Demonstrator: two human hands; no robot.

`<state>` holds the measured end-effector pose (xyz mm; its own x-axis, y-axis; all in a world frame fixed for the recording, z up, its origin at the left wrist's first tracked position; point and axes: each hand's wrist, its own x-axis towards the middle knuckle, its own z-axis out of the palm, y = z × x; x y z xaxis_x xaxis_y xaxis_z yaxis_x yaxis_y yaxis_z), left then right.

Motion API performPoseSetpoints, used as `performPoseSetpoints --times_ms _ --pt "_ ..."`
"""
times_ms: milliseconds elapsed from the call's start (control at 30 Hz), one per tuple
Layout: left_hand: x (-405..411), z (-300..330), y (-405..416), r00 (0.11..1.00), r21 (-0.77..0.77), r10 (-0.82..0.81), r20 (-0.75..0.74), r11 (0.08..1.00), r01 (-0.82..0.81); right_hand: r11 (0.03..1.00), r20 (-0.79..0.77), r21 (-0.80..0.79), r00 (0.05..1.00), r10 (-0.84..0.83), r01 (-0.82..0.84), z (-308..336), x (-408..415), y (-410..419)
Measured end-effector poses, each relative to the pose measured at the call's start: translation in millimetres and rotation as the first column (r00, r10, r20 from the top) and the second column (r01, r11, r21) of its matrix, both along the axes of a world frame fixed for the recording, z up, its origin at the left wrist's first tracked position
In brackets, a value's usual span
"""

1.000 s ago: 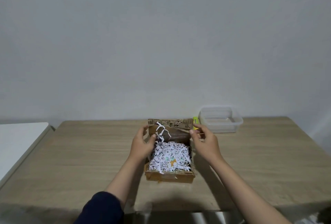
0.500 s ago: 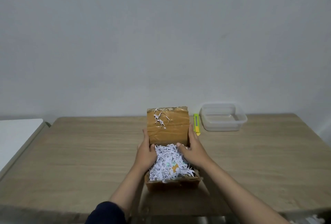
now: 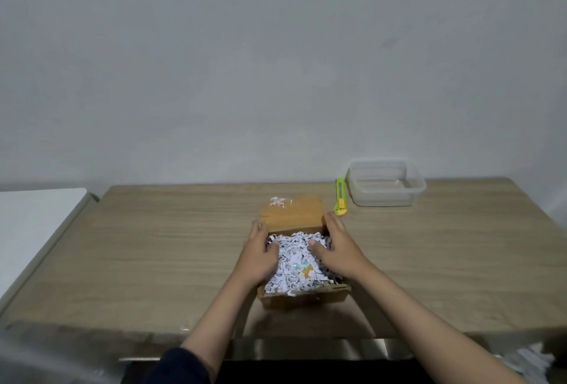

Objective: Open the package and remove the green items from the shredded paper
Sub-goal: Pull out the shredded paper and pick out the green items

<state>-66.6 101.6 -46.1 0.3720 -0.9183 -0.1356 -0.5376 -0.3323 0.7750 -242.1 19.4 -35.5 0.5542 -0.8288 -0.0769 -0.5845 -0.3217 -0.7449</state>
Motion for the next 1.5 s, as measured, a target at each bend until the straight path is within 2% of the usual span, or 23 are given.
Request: performPoseSetpoints --times_ms 100,167,233,333,433,500,600,700,967,1100,1233,1300,1500 --pt "-14.4 15.7 16.2 0.996 -0.138 0.065 0.055 0.989 -0.057 0.997 0.01 -0.068 0.999 -0.034 0.035 13.1 -5.3 6.8" --pt "-24.5 20.0 20.8 0.995 -0.178 0.067 0.07 0.983 -0.053 0.999 -0.026 -0.049 0.999 -0.025 0.024 16.0 -4.2 13.1" --pt "-31.0 18.1 14.9 0.998 -0.074 0.059 -0.009 0.995 -0.059 1.0 -0.129 0.023 0.991 0.02 -0.017 10.6 0.4 15.7" --pt "-33.6 6.0 1.2 0.985 0.18 0.083 -0.151 0.982 -0.055 0.989 -0.314 0.148 0.948 0.04 0.008 -3.1 10.8 15.5" --pt "-29.2 -6.0 -10.7 0.957 0.314 0.134 -0.255 0.948 -0.049 0.977 -0.368 0.208 0.929 0.041 0.039 -11.1 18.5 13.3" --pt "-23.1 -13.6 -18.8 0.934 0.349 0.16 -0.319 0.936 -0.042 0.974 -0.384 0.225 0.921 0.058 0.032 -13.1 20.4 11.0" --pt "-26.1 -16.5 -22.2 0.913 0.432 0.224 -0.34 0.9 -0.06 0.975 -0.386 0.223 0.919 0.076 0.013 -15.9 22.1 13.5" --pt "-35.4 -13.7 -19.7 0.918 0.459 0.264 -0.295 0.882 -0.106 0.979 -0.378 0.202 0.923 0.071 0.007 -22.9 25.9 21.1" --pt "-40.0 -8.8 -13.7 0.884 0.411 0.321 -0.34 0.896 -0.167 0.982 -0.331 0.18 0.937 0.116 -0.058 -20.9 21.3 14.9" --pt "-31.4 -33.9 -24.4 0.876 0.407 0.291 -0.385 0.905 -0.122 0.982 -0.331 0.18 0.936 0.122 -0.064 -18.9 22.5 15.4" --pt "-31.8 -15.8 -16.4 0.735 0.385 0.319 -0.599 0.919 -0.085 0.982 -0.311 0.179 0.943 0.118 -0.064 -16.9 22.7 15.7" --pt "-29.7 -15.2 -15.4 0.683 0.373 0.315 -0.659 0.925 -0.066 0.982 -0.288 0.174 0.95 0.119 -0.071 -15.8 21.9 16.5" --pt "-28.4 -8.4 -12.9 0.633 0.332 0.294 -0.716 0.941 -0.061 0.989 -0.197 0.141 0.977 0.079 -0.052 -21.1 21.0 18.2"
